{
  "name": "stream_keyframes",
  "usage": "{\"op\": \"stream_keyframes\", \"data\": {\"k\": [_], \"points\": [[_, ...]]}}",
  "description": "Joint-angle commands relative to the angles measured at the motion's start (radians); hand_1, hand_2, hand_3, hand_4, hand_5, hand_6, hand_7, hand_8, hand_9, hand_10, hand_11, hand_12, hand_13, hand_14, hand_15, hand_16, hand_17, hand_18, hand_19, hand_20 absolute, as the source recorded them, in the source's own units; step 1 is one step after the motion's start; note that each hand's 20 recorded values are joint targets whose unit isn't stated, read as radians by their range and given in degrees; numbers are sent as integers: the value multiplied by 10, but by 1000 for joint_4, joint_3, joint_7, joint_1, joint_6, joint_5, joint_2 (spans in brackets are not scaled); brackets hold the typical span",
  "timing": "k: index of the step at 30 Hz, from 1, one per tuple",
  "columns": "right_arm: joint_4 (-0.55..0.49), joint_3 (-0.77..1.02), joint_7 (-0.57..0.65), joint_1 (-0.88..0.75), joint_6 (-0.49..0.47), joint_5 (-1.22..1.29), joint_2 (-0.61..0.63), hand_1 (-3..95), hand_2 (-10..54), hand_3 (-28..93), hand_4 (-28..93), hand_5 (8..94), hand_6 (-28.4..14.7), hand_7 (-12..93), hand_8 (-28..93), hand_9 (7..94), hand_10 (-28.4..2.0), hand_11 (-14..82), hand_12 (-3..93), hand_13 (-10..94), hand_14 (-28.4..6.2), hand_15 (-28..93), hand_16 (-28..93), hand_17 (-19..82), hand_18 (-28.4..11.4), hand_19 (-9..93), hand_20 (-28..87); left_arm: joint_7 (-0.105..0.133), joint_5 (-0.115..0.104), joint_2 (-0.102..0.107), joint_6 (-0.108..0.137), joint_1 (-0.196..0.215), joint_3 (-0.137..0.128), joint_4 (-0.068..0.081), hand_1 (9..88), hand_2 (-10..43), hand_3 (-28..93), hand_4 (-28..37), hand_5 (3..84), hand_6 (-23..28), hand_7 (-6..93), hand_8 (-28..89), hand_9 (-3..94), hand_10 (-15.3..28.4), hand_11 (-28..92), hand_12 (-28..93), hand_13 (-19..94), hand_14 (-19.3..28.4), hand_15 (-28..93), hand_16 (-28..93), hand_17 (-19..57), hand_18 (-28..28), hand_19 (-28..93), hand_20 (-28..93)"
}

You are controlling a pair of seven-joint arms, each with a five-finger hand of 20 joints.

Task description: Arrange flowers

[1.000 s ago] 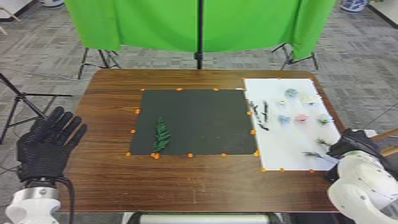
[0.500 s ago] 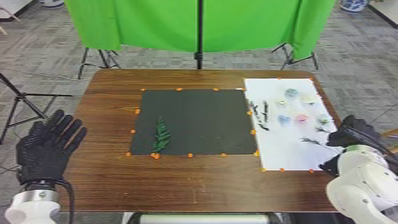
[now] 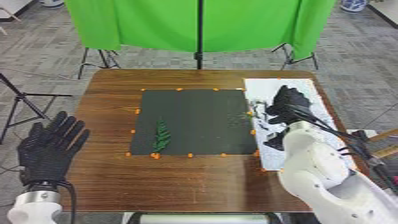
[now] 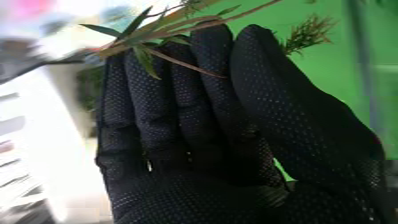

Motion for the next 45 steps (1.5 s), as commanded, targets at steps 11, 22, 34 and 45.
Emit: {"op": "stream_keyframes", "data": {"k": [11, 22, 34, 45], "points": [[233, -227, 13, 128, -20, -69, -403, 573, -95, 692, -231, 799, -29, 285, 214, 766, -165, 213, 492, 539, -182, 587, 324, 216, -282, 691, 197, -50, 11, 57, 16, -119, 103, 39, 276, 115, 745, -283, 470, 76, 199, -96, 416, 148, 274, 136, 326, 141, 426, -54, -33, 143, 332, 138], [292, -284, 14, 72, -46, -128, -501, 568, -95, 691, -234, 797, -29, 296, 220, 760, -167, 230, 486, 539, -192, 606, 304, 216, -283, 696, 191, -127, 19, 84, 26, -178, 138, 64, 277, 118, 741, -283, 470, 74, 201, -98, 416, 148, 272, 136, 327, 142, 427, -54, -32, 143, 331, 139], [321, -278, 1, 47, -36, -133, -530, 548, -95, 706, -241, 729, -58, 269, 173, 698, -187, 293, 426, 513, -220, 637, 220, 211, -284, 707, 168, -132, 25, 71, 19, -213, 191, 85, 281, 119, 742, -283, 470, 74, 203, -98, 418, 148, 272, 136, 327, 140, 424, -55, -32, 143, 332, 140], [237, -297, -27, 88, -18, -72, -449, 434, -95, 783, -234, 638, -80, 208, -90, 643, -223, 381, 280, 488, -234, 635, 176, 198, -284, 706, 143, -75, 14, 49, 13, -161, 156, 68, 299, 105, 746, -283, 470, 74, 207, -100, 418, 147, 276, 136, 330, 141, 428, -55, -31, 143, 333, 140]]}}
